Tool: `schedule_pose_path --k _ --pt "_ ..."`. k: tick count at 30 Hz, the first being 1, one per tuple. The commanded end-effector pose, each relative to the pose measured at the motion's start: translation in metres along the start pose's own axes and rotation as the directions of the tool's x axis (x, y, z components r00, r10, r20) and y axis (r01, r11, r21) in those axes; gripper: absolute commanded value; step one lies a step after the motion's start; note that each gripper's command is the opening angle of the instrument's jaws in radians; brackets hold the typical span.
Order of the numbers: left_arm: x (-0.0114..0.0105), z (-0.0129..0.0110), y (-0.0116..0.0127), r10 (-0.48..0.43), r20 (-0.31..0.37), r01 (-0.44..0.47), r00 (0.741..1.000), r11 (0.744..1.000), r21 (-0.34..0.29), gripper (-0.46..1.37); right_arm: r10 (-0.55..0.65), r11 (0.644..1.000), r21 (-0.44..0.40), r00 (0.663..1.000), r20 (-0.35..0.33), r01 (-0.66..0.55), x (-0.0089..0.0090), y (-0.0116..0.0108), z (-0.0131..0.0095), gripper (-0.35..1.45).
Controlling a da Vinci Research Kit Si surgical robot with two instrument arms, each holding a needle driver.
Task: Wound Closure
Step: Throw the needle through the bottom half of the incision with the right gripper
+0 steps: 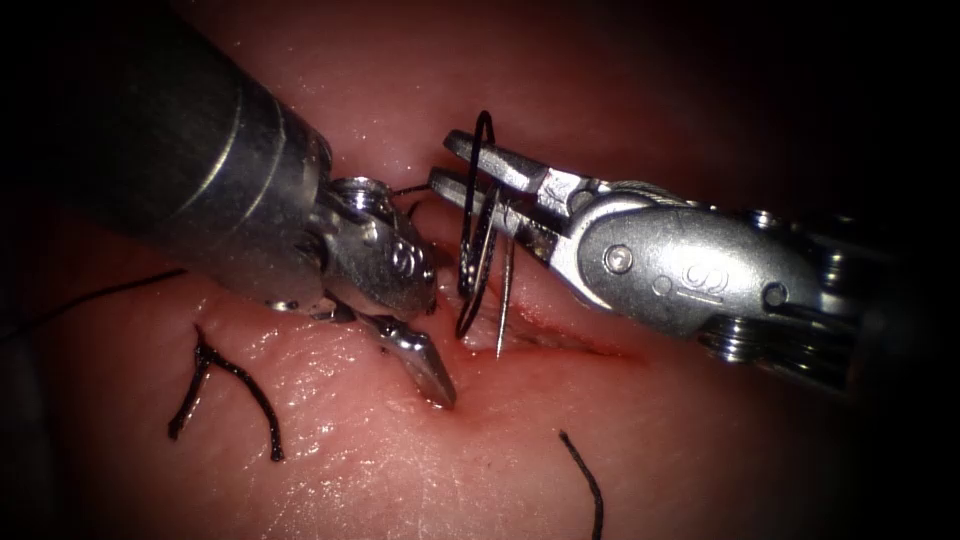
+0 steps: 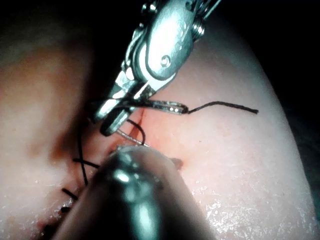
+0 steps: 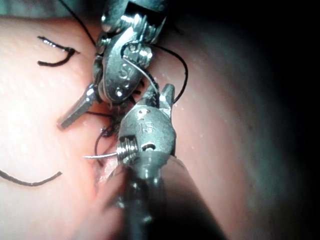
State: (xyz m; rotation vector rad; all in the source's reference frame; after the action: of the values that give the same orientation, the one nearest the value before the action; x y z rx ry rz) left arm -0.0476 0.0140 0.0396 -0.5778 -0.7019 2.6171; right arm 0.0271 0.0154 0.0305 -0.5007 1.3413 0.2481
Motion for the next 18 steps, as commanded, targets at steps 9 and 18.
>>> schedule_pose_path --k 9,18 --pt "0.0 0.0002 -0.0001 -0.005 0.002 0.005 1.0 1.0 0.006 1.13 -0.03 0.998 -0.062 0.999 -0.026 0.028 0.0011 -0.0013 0.0009 -0.35" --pt "0.0001 0.0005 -0.0001 -0.012 -0.001 0.012 1.0 1.0 0.021 1.08 -0.14 0.99 -0.027 0.99 -0.022 0.139 0.0006 0.0 0.0003 -0.35"
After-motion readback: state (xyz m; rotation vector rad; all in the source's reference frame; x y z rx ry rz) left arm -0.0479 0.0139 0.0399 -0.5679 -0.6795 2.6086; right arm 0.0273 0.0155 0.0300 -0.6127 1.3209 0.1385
